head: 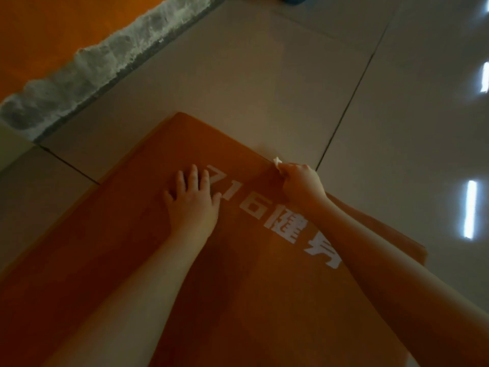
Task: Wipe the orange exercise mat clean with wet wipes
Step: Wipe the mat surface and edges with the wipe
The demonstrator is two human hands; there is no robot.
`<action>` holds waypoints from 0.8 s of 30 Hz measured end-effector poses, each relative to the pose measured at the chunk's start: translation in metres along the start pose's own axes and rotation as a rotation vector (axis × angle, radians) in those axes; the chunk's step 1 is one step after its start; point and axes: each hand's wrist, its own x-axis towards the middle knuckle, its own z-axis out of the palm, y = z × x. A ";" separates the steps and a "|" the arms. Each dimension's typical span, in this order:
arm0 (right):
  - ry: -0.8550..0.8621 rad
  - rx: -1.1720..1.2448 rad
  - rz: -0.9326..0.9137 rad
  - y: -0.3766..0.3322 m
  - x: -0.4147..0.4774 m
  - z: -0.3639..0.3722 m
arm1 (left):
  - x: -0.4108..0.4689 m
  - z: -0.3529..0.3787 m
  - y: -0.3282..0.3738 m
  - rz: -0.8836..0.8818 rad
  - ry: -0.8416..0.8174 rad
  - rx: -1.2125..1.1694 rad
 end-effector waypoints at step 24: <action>0.034 -0.032 0.019 0.129 -0.107 -0.034 | -0.143 0.039 0.110 0.197 -0.400 0.131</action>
